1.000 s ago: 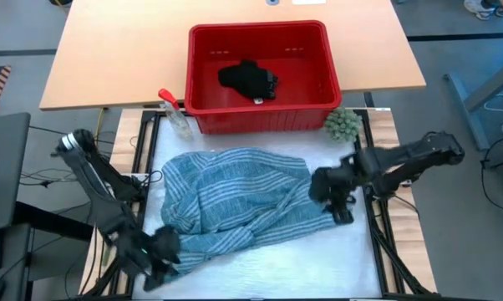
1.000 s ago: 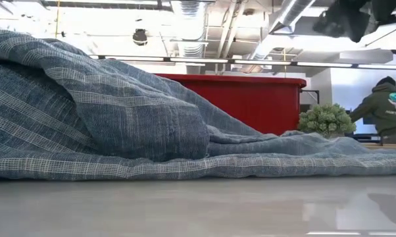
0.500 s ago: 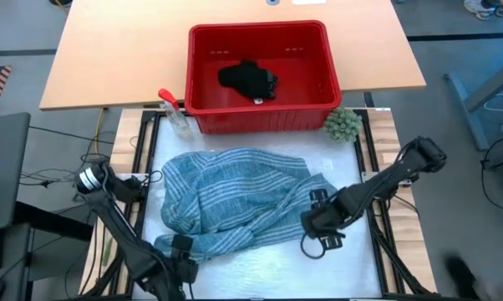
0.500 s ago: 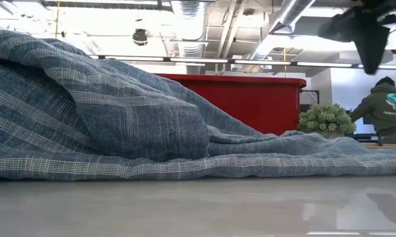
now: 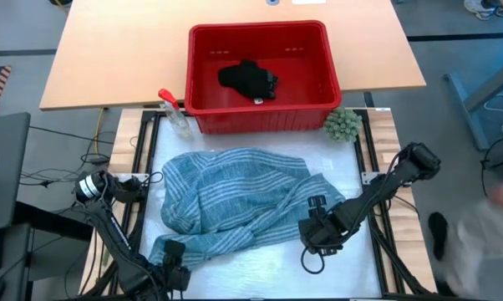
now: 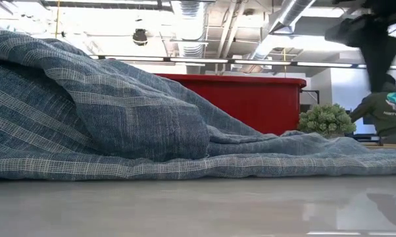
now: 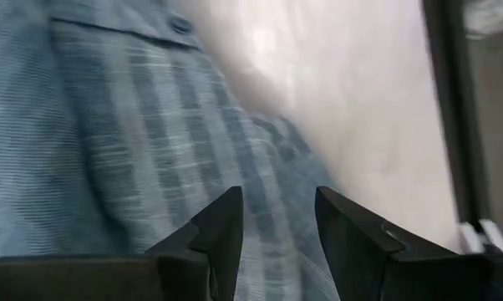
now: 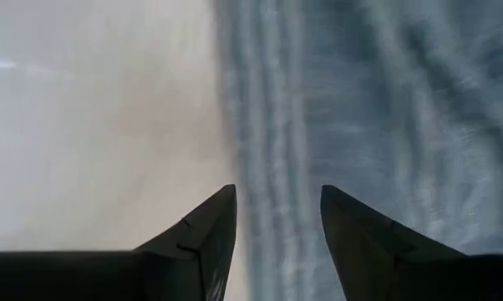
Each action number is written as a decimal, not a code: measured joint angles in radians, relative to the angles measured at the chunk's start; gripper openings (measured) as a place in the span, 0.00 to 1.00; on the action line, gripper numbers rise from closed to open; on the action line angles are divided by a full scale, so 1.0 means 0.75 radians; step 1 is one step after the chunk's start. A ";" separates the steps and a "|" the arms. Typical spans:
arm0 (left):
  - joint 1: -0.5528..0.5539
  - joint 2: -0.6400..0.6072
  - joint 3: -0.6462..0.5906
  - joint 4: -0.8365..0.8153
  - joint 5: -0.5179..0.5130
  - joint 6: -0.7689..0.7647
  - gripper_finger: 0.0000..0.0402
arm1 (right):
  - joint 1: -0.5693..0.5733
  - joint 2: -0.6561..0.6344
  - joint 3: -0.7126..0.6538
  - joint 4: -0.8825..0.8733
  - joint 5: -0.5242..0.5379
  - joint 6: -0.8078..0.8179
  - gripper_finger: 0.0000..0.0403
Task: Fold Laundry from Bin
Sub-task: Fold the light blue polo shirt
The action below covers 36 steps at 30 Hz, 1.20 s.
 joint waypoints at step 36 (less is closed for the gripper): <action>0.045 0.002 -0.081 -0.010 -0.090 -0.361 0.25 | 0.065 0.085 -0.470 0.525 -0.013 0.174 0.26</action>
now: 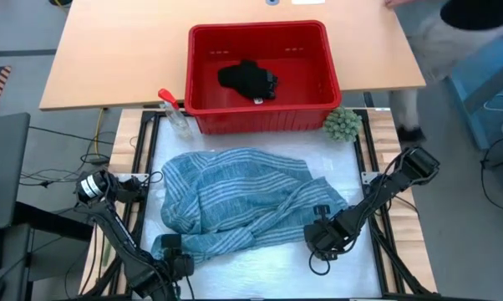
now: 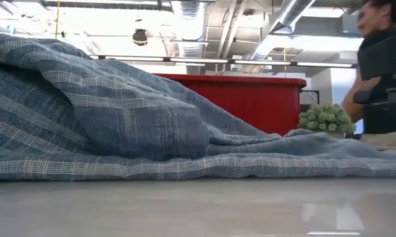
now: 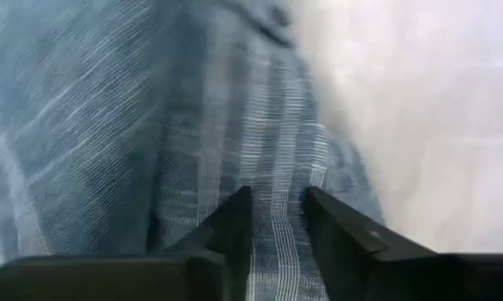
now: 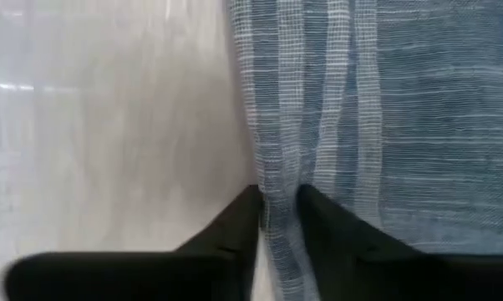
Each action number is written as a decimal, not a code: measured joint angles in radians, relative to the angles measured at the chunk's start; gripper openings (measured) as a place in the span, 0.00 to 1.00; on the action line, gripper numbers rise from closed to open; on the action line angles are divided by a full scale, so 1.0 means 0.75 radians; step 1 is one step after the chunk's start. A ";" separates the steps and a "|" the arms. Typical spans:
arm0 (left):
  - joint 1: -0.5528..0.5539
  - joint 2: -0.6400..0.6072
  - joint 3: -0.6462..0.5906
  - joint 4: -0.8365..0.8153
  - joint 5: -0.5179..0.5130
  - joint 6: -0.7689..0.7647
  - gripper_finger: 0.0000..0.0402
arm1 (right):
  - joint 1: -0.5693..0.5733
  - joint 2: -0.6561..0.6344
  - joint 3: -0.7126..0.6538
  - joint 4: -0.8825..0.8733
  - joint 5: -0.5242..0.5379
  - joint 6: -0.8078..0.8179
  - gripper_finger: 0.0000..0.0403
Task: Fold Laundry from Bin
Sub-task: Fold the light blue polo shirt
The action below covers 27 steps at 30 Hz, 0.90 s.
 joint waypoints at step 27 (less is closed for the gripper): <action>-0.025 -0.005 -0.036 0.356 -0.135 0.132 0.47 | -0.032 -0.108 0.032 -0.043 0.004 -0.060 0.04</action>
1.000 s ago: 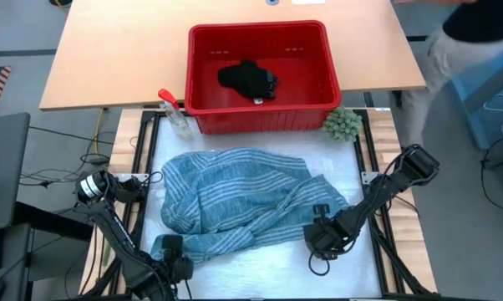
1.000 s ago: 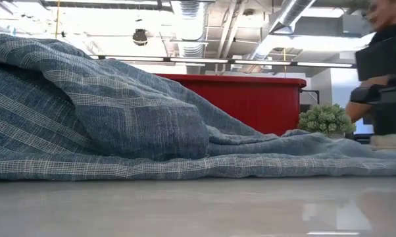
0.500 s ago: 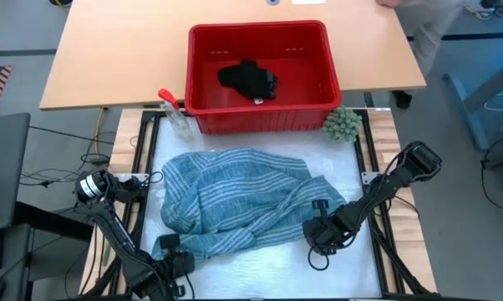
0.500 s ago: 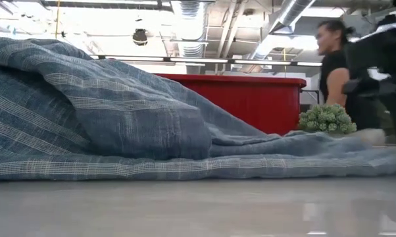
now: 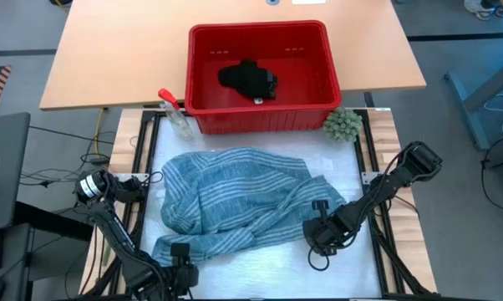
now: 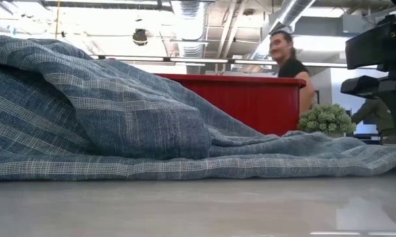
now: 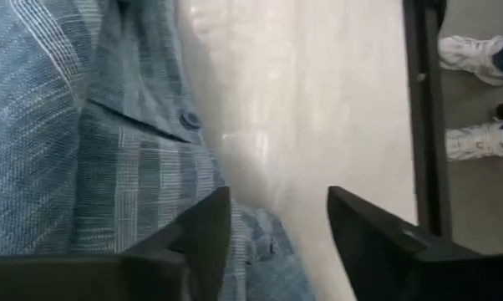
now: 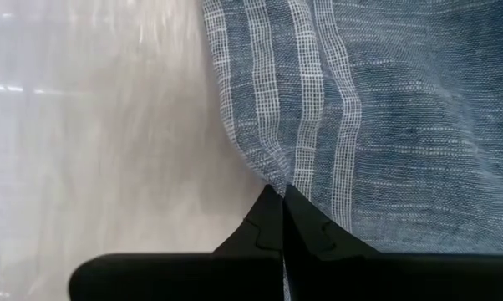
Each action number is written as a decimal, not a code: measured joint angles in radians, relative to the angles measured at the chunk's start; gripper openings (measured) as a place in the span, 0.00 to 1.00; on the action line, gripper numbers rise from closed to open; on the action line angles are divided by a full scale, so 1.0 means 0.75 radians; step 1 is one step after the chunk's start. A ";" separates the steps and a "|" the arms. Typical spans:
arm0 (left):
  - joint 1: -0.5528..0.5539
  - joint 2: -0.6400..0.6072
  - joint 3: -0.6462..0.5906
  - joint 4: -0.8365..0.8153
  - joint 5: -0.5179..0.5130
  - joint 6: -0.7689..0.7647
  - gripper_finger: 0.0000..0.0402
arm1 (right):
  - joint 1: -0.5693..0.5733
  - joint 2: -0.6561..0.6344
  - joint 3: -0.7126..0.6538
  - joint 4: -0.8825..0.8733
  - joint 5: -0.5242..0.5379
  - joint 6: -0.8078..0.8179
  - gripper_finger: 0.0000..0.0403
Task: Fold Laundry from Bin
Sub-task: Fold the light blue polo shirt
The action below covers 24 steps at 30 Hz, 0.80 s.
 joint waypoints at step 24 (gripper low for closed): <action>0.012 0.004 -0.238 -0.047 0.105 -0.516 0.43 | 0.001 -0.001 0.002 0.003 -0.027 0.013 0.05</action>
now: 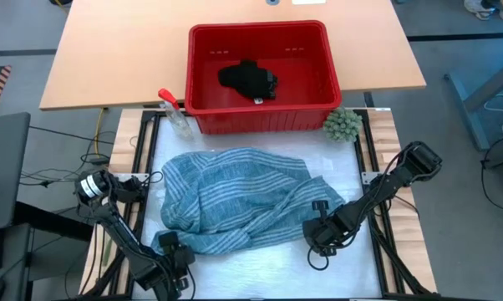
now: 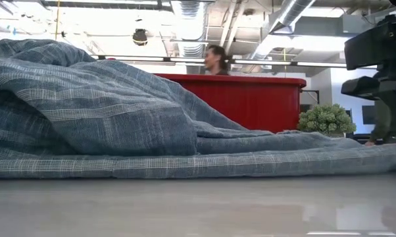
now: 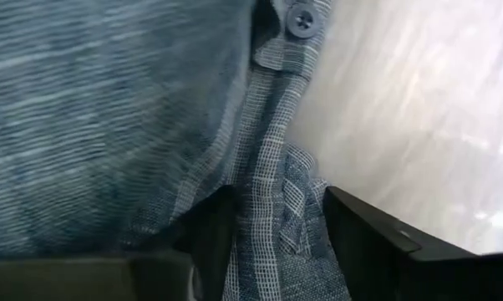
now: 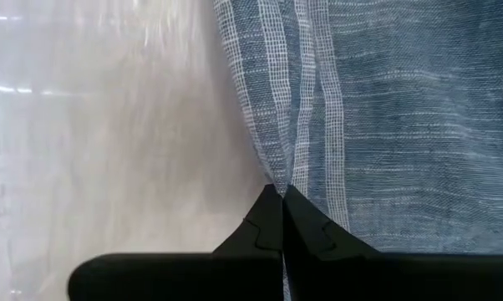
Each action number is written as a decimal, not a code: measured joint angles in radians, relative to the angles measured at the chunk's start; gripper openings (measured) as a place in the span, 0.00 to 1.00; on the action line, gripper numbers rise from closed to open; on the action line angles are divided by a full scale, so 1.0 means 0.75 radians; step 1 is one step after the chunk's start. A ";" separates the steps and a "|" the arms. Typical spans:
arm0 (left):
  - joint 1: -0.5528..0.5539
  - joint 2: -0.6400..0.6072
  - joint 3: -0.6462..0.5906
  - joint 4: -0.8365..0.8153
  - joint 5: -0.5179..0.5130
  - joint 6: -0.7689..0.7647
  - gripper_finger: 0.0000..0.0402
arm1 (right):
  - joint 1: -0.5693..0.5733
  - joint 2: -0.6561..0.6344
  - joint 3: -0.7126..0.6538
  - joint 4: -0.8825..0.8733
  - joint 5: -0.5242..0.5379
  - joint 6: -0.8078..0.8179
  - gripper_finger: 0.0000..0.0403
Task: Fold Laundry from Bin
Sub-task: Fold the light blue polo shirt
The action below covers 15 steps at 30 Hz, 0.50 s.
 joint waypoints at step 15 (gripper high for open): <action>0.047 -0.001 0.056 0.160 0.098 0.184 0.34 | 0.000 -0.001 0.000 0.000 -0.051 -0.013 0.05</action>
